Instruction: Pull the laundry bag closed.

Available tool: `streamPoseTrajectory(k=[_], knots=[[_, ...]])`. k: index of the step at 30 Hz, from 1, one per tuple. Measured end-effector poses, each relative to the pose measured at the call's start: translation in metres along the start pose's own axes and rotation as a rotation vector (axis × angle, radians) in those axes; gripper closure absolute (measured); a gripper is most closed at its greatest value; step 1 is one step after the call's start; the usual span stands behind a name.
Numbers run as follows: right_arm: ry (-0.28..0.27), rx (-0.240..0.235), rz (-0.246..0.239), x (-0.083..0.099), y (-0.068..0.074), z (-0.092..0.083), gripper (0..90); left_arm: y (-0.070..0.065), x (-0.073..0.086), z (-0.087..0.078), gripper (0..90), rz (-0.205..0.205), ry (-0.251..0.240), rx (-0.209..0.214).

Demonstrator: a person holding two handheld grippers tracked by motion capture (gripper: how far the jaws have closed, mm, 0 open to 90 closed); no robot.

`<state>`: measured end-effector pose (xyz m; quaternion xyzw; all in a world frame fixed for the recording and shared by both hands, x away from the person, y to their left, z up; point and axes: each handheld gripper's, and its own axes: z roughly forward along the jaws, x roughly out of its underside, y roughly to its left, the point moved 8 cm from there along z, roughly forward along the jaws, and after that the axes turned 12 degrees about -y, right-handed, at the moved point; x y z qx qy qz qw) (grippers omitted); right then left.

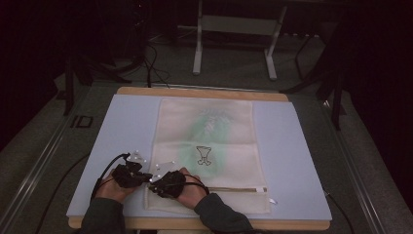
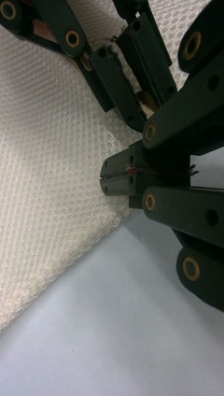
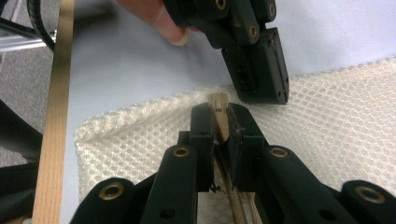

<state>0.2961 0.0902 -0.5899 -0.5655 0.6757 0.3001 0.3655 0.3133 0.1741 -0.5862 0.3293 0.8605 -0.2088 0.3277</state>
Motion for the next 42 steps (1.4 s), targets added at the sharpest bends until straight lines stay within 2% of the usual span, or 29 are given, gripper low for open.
streamPoseTrajectory(k=[23,42], knots=[[0.052,0.013,-0.049,0.006,0.0,-0.014,82.2,-0.001,0.0,0.0,89.8,0.008,-0.004,-0.016],[0.077,0.02,-0.068,0.011,0.0,-0.025,82.2,-0.001,0.0,0.0,89.8,0.01,-0.005,-0.015]])
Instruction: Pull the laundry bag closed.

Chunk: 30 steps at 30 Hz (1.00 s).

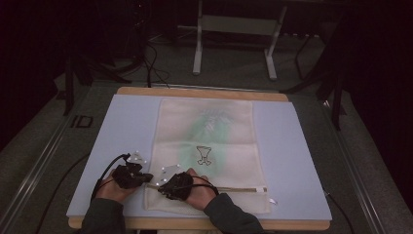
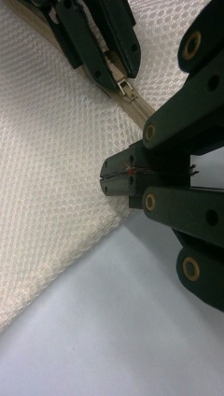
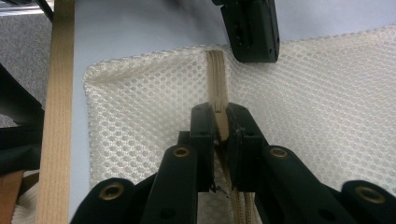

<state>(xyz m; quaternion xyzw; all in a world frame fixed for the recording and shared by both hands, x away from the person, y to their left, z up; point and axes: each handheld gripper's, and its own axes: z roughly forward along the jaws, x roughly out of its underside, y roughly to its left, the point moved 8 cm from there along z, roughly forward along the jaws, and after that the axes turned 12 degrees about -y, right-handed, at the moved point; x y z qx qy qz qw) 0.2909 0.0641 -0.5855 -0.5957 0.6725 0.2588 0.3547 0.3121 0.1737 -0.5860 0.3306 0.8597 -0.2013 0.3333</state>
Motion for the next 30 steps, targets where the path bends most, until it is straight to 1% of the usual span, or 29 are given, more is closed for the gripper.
streamPoseTrajectory(k=[11,30], knots=[[0.005,0.004,-0.001,0.001,0.001,-0.002,82.2,0.0,0.0,0.0,89.8,-0.002,-0.004,0.005],[0.012,0.009,-0.003,0.007,0.002,-0.012,82.1,0.0,0.0,0.0,89.8,-0.003,-0.007,0.006]])
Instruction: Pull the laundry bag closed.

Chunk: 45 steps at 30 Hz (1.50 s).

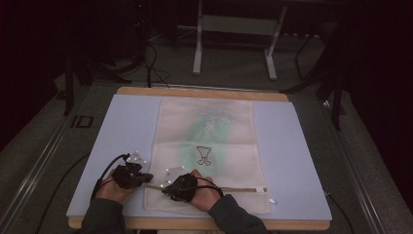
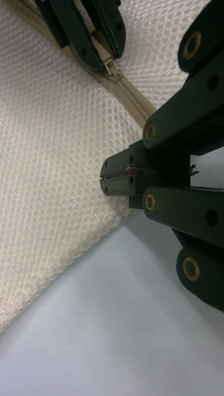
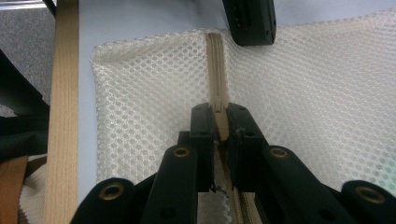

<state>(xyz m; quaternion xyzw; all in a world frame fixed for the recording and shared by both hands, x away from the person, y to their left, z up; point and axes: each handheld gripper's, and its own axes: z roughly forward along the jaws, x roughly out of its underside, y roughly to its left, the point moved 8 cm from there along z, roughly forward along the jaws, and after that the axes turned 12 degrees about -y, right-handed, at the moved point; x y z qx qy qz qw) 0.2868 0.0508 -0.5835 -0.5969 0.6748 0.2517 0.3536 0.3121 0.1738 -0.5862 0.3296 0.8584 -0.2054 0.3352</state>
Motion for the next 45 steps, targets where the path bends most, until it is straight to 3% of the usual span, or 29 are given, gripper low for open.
streamPoseTrajectory(k=[45], knots=[[0.03,0.015,-0.013,0.015,0.0,-0.021,82.1,0.0,0.0,0.0,89.8,0.003,-0.001,0.001]])
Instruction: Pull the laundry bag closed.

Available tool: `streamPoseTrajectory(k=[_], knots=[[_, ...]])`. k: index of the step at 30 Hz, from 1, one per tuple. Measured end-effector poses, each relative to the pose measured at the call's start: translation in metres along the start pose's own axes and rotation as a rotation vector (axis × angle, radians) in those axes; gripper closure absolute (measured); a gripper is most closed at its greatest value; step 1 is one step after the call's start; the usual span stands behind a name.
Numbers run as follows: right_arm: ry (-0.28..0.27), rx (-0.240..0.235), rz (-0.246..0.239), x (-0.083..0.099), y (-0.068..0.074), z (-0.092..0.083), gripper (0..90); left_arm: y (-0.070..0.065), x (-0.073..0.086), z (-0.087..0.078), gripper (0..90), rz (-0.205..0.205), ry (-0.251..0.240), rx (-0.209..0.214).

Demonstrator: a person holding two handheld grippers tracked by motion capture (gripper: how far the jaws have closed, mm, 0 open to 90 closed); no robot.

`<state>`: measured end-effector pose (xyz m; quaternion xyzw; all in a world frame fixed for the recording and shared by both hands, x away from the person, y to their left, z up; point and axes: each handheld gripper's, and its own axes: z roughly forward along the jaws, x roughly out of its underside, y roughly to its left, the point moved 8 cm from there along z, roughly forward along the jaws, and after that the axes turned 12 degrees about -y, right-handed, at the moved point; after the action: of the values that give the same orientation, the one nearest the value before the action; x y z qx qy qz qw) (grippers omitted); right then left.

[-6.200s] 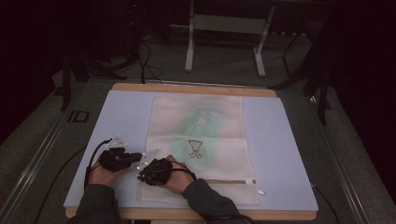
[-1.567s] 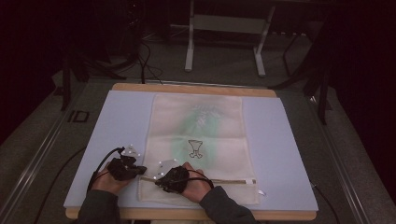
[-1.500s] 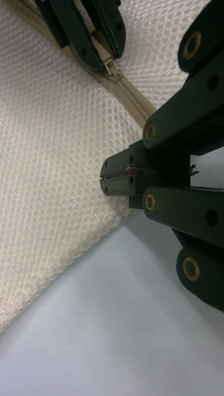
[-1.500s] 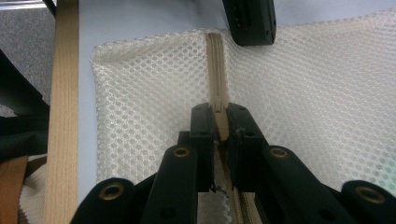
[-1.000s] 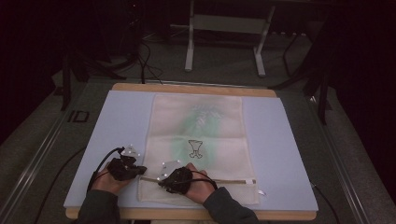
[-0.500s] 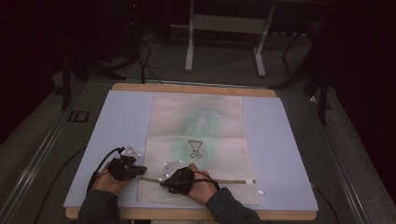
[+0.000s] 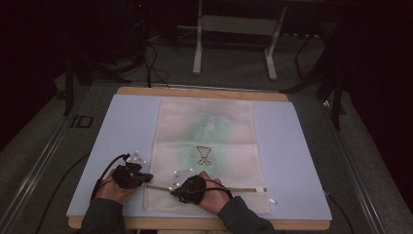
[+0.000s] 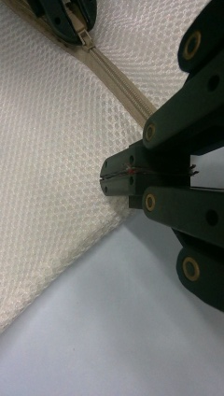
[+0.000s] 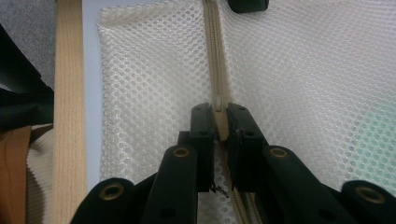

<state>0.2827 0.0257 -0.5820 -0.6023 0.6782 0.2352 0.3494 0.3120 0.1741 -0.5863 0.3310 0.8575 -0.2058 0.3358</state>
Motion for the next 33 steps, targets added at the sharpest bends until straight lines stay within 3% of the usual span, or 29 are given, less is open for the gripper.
streamPoseTrajectory(k=[23,33], knots=[[0.011,0.008,0.002,0.008,-0.002,-0.012,82.2,0.0,0.0,0.0,89.8,-0.022,-0.004,0.004],[0.008,0.001,0.028,0.012,-0.004,-0.017,82.2,0.001,0.0,0.0,89.7,-0.029,-0.004,0.01]])
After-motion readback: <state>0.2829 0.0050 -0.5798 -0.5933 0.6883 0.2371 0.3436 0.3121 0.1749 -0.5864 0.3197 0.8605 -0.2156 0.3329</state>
